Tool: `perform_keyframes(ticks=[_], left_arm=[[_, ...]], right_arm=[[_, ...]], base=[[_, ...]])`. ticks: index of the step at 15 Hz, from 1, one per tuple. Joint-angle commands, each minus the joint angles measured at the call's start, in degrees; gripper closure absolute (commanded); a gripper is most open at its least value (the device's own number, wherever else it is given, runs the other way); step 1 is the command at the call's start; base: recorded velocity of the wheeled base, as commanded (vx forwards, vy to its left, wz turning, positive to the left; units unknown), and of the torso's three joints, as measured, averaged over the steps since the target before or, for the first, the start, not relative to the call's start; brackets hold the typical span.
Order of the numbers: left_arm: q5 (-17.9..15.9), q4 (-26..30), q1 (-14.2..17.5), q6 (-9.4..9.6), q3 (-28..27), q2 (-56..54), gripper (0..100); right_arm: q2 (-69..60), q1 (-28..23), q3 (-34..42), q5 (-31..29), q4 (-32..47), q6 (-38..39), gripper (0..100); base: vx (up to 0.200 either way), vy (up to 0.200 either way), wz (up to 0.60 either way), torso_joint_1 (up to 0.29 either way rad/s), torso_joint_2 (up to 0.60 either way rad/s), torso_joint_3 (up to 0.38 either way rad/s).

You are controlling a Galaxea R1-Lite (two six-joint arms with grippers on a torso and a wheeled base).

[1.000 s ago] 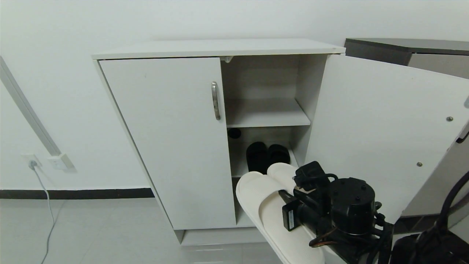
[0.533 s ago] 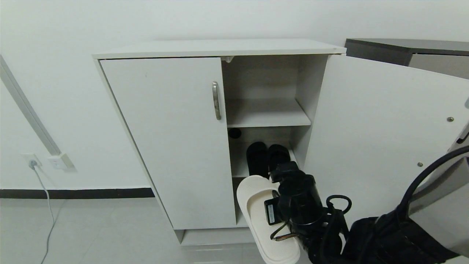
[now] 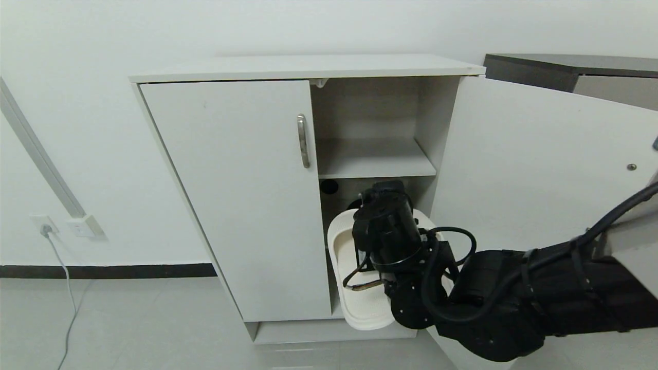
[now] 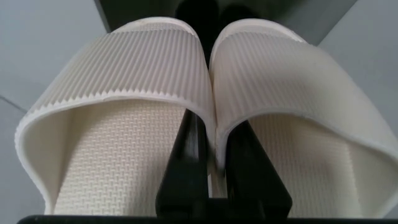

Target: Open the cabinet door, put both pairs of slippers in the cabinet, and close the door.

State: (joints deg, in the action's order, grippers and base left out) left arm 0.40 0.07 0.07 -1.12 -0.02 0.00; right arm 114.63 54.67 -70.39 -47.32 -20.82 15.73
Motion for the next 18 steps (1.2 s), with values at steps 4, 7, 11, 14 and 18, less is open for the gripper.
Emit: perform_keyframes(ticks=[4,7,11,14,18], left_arm=[[0.1,0.0,0.0,-0.02,0.0,0.0,100],[0.3,-0.1,0.0,-0.02,0.0,0.0,100],[0.3,-0.1,0.0,0.07,-0.1,0.0,100],[0.1,0.0,0.0,0.07,0.0,0.0,100],[-0.1,0.0,0.0,0.15,-0.1,0.1,100]], right_arm=[[-2.8,-2.1,-5.8,-1.1,0.1,-3.6,100],[-1.6,-3.1,-6.4,-1.1,-0.1,-3.7,100],[-1.5,-3.3,-6.7,-1.0,-0.1,-3.6,100],[-2.0,-3.5,-6.6,-1.0,-0.4,-3.3,100],[-2.0,-3.5,-6.5,-1.1,-0.5,-3.5,100]], base=[[0.0,0.0,0.0,0.0,0.0,0.0],[0.0,0.0,0.0,0.0,0.0,0.0],[0.0,0.0,0.0,0.0,0.0,0.0],[0.0,0.0,0.0,0.0,0.0,0.0],[0.15,0.0,0.0,-0.001,0.0,-0.002]])
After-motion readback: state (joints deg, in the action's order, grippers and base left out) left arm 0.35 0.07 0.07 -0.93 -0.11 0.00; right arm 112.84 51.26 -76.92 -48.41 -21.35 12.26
